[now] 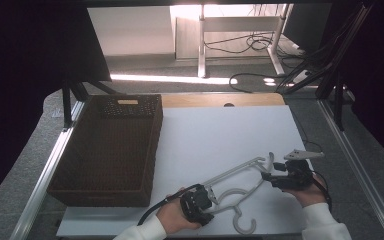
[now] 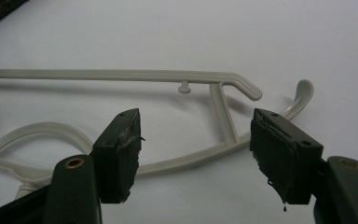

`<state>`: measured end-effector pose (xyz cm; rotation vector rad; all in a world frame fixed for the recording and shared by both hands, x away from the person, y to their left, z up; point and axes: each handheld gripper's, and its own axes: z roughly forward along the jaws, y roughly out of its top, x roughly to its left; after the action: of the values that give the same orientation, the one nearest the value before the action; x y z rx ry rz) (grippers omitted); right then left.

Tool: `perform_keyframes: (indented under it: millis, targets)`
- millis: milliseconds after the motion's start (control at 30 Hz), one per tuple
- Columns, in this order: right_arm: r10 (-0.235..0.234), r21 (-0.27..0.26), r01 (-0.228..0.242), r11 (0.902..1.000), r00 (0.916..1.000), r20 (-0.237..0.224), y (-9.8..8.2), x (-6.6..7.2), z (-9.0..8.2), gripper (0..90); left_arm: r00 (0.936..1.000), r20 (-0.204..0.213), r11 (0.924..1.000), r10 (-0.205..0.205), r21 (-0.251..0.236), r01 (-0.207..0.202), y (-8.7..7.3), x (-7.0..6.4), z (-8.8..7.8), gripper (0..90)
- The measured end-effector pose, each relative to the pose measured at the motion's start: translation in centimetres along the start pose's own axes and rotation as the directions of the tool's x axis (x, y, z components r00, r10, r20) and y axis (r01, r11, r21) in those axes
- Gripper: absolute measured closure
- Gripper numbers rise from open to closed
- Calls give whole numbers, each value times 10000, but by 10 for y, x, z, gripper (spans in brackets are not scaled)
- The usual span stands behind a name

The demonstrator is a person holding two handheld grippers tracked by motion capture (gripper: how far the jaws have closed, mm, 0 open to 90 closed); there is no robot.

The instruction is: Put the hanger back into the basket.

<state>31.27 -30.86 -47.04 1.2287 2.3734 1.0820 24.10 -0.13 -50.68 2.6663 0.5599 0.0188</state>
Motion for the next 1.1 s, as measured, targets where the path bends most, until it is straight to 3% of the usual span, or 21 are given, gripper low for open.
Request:
perform_keyframes:
  millis: [200,467,633,1033,1100]
  targets:
    - [12,-106,-10,9999,9999,158,1,0,-1,341,9993,-276,9994,257,240,-251,5,-7,1,689]
    - [26,-158,-23,9999,9998,217,1,0,-1,341,10000,-47,9982,41,597,-39,10,-6,2,779]
    - [35,-320,-24,9995,9994,339,1,0,-3,341,9997,-107,9971,208,738,-200,12,-7,1,795]
    - [215,-564,-181,9982,9979,611,1,-5,-7,341,9992,-322,9986,226,476,-210,13,-7,0,821]
    - [290,-674,-243,9974,9972,696,1,-6,-9,341,9998,-148,9993,130,365,-125,14,-5,-3,821]
